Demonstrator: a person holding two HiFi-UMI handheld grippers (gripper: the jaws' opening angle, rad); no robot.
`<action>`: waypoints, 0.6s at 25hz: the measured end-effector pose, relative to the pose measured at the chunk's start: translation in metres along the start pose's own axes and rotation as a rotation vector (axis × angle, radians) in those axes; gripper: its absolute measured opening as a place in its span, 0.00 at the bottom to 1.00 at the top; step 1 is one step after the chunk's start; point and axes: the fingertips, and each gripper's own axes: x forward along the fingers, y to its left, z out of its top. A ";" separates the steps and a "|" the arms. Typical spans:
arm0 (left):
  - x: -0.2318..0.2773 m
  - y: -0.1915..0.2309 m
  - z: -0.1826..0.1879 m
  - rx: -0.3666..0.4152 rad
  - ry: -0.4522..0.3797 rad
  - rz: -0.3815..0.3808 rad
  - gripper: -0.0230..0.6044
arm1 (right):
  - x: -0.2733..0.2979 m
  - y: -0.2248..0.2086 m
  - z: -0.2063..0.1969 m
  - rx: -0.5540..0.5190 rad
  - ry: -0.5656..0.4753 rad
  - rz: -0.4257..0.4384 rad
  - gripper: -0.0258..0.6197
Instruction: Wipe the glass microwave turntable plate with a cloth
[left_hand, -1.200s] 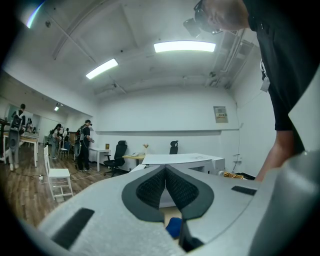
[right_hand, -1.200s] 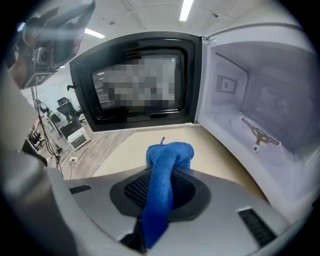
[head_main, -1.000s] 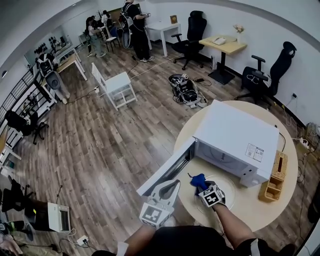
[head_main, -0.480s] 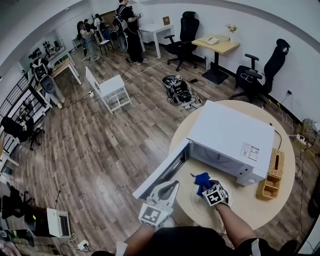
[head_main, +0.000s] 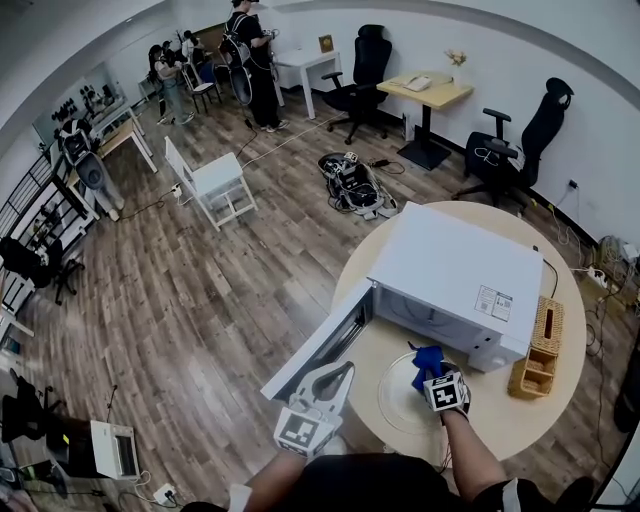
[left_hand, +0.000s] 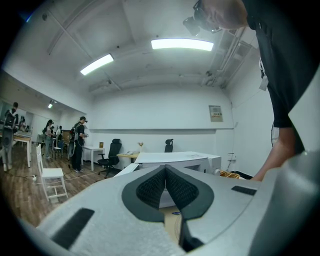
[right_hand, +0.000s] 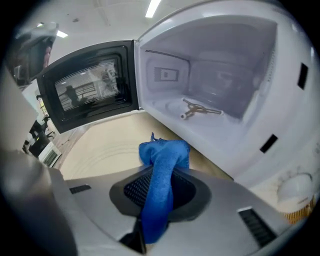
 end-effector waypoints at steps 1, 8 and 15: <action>0.000 0.000 0.001 -0.002 -0.002 0.000 0.05 | -0.003 -0.007 -0.004 0.018 0.001 -0.017 0.14; 0.002 -0.002 0.002 -0.022 0.008 -0.011 0.05 | -0.027 -0.056 -0.033 0.048 0.044 -0.163 0.14; 0.005 -0.005 0.002 -0.008 0.000 -0.030 0.05 | -0.034 -0.065 -0.041 0.048 0.043 -0.203 0.14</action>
